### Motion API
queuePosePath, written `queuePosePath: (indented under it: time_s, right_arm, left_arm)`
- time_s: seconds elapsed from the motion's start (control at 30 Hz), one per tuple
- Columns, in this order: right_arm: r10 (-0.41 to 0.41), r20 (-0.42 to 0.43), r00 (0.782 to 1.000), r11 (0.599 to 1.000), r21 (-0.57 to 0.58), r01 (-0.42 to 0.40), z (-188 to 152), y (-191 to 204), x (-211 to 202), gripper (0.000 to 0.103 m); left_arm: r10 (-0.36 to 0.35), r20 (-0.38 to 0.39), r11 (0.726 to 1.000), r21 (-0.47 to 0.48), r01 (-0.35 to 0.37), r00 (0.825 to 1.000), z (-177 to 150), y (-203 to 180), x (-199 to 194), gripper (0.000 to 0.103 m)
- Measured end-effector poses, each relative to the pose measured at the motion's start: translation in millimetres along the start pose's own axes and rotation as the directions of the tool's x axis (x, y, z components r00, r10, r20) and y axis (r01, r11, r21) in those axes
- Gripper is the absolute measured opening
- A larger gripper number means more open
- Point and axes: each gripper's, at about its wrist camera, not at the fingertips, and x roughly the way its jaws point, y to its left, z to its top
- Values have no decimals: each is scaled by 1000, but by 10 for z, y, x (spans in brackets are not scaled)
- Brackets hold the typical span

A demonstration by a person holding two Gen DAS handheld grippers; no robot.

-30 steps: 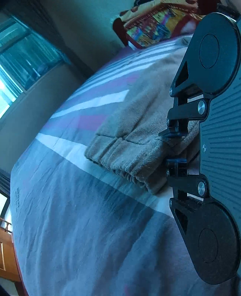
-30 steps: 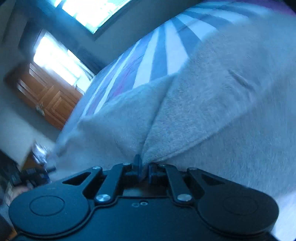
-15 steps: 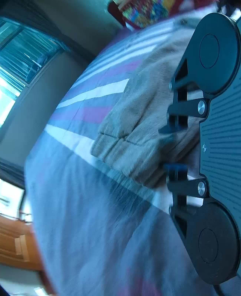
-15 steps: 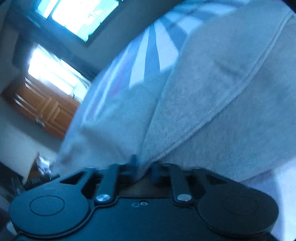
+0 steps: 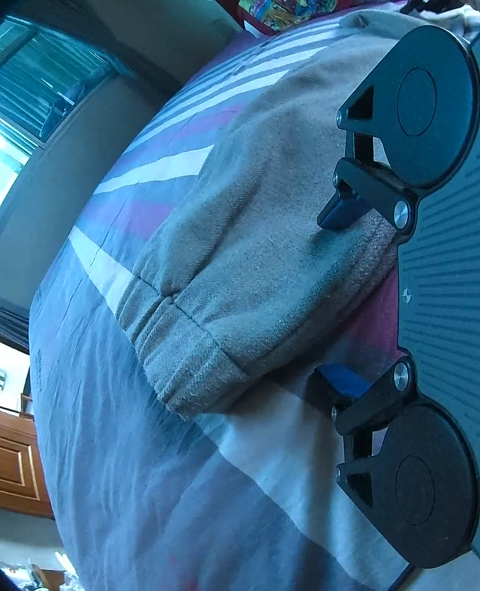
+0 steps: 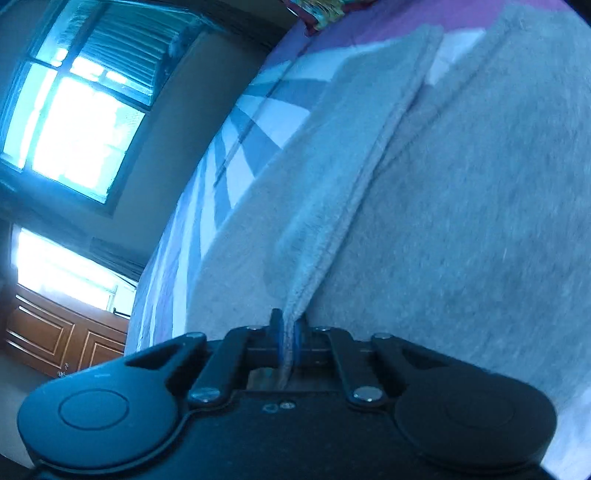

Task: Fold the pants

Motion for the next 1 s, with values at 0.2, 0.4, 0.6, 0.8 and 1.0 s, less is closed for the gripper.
queuePosePath:
  time_s: [0.2,0.4,0.6,0.8,1.0]
  right_arm:
    - [-10,66,998,996,-89,16,-432,10,-766,4]
    - [-33,91,995,995,-94,42,-160,-297,-778,47]
    - [-188,117,975,978,-71,197,644,-589,-527,47]
    - [-190,185,964,946,-227,230,812,-133,-483,5]
    - [-182,363,914,960,-138,245,422,-296,-1464,4]
  left_arm:
    - [-24,-7,1000,-12,24,1000,30,57,37,79]
    - [-15,-20,1000,12,15,1000,42,26,88,79]
    - [-7,-15,1000,9,8,1000,39,8,118,79]
    - [-15,-18,1000,7,15,1000,40,19,122,79]
    - [-16,-18,1000,16,17,1000,36,17,132,79]
